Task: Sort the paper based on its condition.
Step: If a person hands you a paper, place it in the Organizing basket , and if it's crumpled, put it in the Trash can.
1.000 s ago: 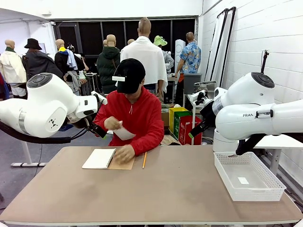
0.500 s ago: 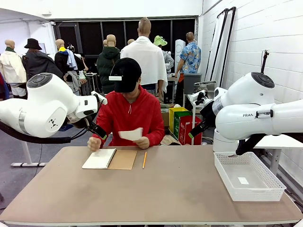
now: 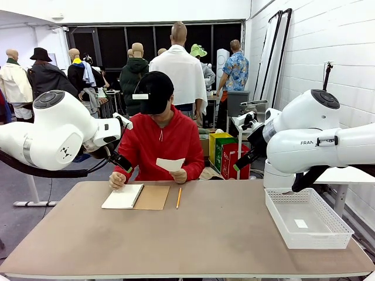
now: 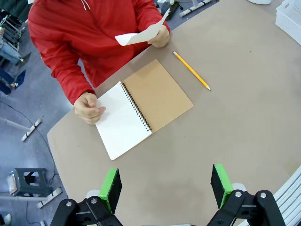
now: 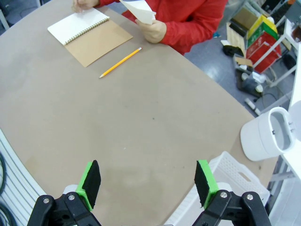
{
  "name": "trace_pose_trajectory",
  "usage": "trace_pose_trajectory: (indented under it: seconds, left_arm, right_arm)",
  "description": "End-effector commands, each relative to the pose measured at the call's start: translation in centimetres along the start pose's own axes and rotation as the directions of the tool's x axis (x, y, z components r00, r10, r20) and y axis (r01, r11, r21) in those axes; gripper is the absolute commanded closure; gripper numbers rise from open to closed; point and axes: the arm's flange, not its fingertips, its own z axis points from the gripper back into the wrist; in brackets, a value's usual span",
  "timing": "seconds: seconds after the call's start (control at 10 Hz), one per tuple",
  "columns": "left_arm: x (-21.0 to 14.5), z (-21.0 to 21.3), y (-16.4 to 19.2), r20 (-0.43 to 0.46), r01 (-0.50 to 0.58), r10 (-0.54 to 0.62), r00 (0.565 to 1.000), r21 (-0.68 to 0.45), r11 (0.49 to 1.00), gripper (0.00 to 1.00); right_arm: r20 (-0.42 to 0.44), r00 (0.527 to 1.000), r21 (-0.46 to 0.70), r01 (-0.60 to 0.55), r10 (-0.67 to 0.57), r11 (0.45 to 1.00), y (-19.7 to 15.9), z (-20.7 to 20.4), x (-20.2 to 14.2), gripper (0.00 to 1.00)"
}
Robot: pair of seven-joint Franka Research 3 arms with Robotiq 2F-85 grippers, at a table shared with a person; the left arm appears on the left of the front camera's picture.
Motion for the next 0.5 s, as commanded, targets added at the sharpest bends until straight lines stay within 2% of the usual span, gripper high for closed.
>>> trace_pose_trajectory:
  seconds: [0.0, 0.4]
  left_arm:
    - [-0.03, 0.00, -0.02, -0.003, 0.005, -0.005, 1.000, -0.001, 1.000, 0.00]
    - [-0.03, 0.00, -0.02, -0.003, 0.005, -0.005, 1.000, -0.001, 1.000, 0.00]
  right_arm:
    - [0.000, 1.000, 0.000, 0.001, -0.001, 1.000, -0.08, 0.00, -0.02, 0.00]
    - [0.000, 1.000, 0.000, 0.001, -0.001, 1.000, -0.08, 0.00, -0.02, 0.00]
